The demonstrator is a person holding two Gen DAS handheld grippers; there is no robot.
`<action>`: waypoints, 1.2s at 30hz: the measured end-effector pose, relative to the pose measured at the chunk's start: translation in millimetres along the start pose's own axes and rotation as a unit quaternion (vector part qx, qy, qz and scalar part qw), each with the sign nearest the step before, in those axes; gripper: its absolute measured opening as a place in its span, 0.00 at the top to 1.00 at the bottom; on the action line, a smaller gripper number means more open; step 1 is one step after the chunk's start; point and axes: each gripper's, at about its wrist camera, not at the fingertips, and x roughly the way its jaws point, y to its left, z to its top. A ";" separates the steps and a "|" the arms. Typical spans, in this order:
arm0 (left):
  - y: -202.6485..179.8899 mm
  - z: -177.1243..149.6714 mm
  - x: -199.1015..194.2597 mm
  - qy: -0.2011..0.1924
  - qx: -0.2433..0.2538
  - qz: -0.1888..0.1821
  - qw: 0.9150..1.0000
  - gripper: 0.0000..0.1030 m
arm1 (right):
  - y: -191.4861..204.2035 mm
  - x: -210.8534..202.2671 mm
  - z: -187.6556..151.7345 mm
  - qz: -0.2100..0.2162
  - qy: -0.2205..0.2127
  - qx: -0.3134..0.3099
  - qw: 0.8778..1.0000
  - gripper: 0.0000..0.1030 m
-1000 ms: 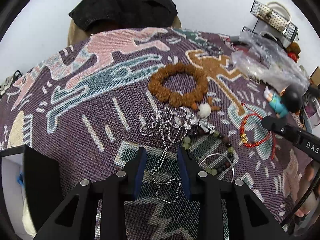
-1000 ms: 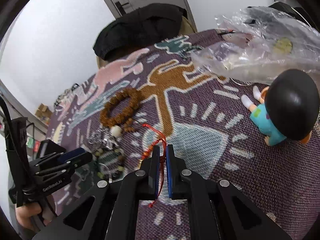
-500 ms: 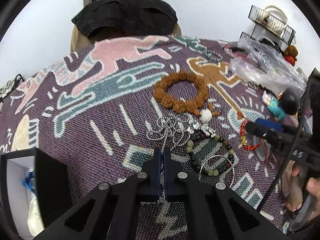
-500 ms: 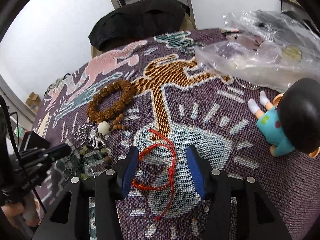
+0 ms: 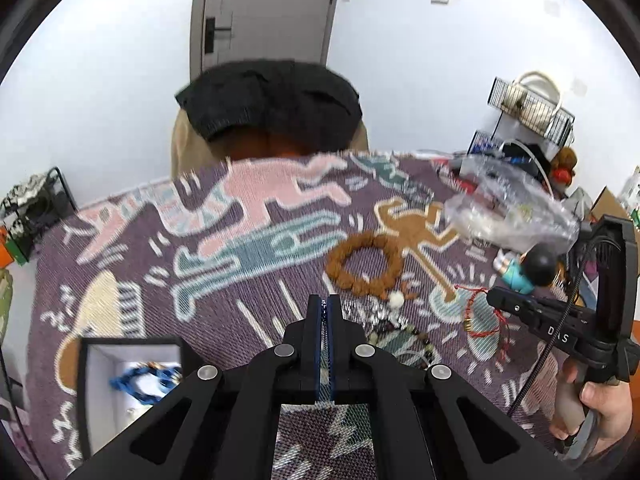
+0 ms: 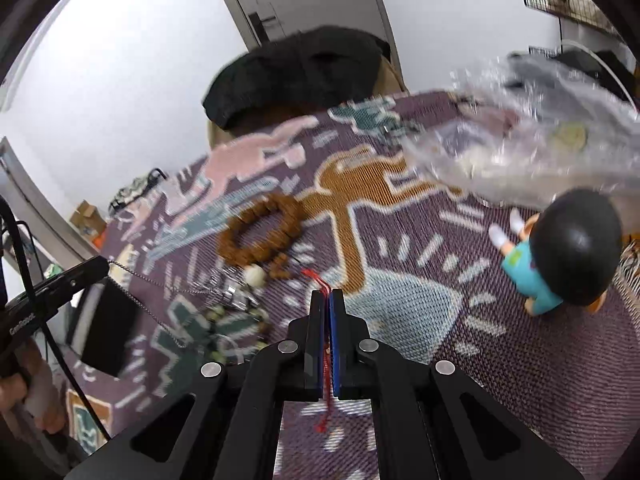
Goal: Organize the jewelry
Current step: 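Carry the red bracelet and silver chain into the black box and open both tools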
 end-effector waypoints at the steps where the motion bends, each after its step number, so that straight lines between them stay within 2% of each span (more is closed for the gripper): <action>1: 0.0 3.8 -6.1 -0.007 0.001 0.000 1.000 0.98 | 2.6 -6.2 2.1 0.003 -0.006 -0.002 1.000 0.96; 14: -2.4 47.0 -84.5 -0.091 0.018 0.008 0.996 0.98 | 50.8 -61.0 26.4 0.023 -0.061 -0.050 0.997 0.96; 23: -8.6 80.3 -140.7 -0.147 0.041 0.026 0.988 0.98 | 73.6 -78.4 26.8 0.045 -0.076 -0.064 0.994 0.96; 36: -24.8 107.8 -198.0 -0.199 0.070 0.048 0.976 1.00 | 108.3 -102.4 34.2 0.074 -0.101 -0.088 0.988 0.96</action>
